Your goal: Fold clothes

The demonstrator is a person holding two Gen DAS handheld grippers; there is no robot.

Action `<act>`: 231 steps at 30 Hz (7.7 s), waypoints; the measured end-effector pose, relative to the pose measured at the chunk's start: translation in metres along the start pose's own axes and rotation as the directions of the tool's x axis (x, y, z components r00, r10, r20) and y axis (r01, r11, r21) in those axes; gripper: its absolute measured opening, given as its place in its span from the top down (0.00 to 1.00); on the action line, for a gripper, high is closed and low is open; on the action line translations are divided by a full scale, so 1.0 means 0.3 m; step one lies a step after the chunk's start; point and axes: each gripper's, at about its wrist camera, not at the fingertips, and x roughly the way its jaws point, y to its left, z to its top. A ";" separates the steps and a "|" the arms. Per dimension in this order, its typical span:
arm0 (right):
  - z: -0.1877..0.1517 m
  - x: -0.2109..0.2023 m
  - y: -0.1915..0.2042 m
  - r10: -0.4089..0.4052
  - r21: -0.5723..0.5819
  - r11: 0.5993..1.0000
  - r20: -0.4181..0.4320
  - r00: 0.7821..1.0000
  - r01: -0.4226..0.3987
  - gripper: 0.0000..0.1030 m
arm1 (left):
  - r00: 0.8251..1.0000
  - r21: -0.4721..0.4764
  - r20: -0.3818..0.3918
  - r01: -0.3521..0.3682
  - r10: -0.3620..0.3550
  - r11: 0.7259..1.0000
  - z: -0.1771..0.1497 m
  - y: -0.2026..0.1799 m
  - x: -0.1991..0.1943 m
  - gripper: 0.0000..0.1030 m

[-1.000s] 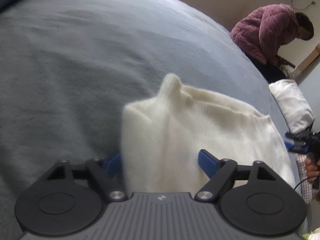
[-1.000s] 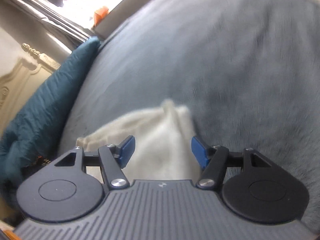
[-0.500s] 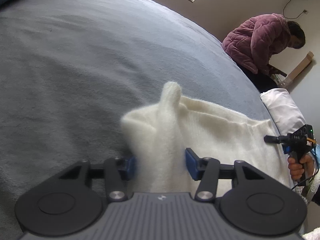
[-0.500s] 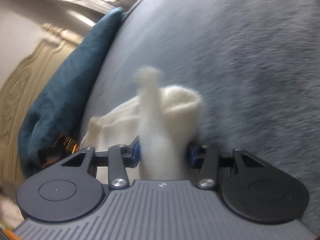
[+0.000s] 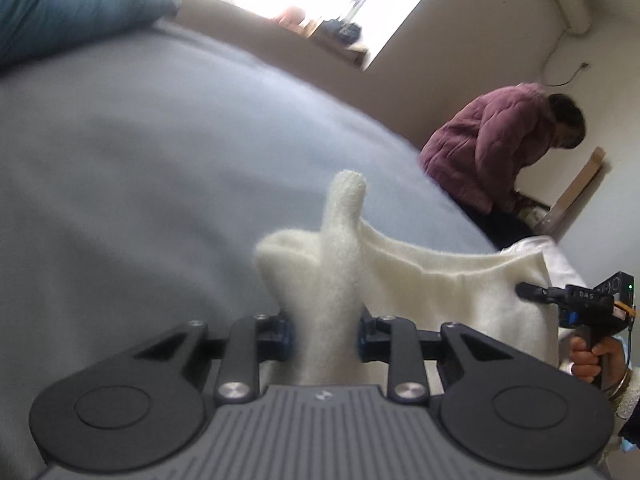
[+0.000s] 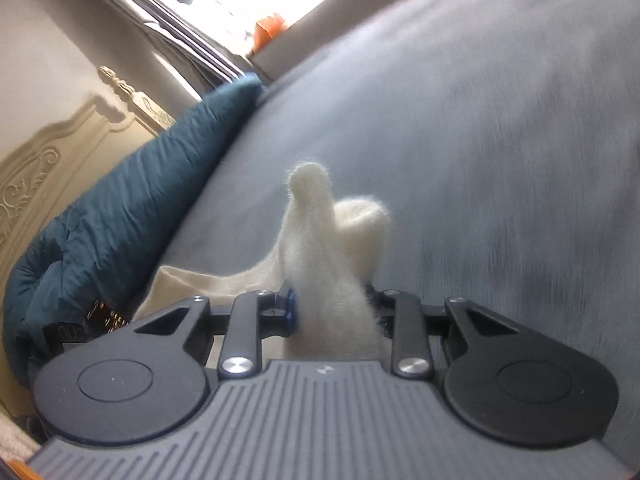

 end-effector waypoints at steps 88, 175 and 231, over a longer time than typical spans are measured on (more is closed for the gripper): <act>0.118 0.655 0.392 -0.236 -0.753 0.643 -0.365 0.901 -0.137 0.73 | 0.887 0.253 -0.191 -0.370 0.421 0.894 -0.163 -0.289 0.037 0.16; -0.053 0.642 0.293 -0.125 -0.757 0.359 -0.618 0.776 -0.545 0.01 | 0.942 -0.119 -0.300 -0.191 0.147 0.974 0.136 -0.256 0.172 0.73; 0.016 0.121 -0.389 0.330 0.436 0.841 0.057 0.942 -0.321 0.01 | 0.942 0.616 -0.316 0.115 0.111 0.779 -0.096 -0.829 0.172 0.30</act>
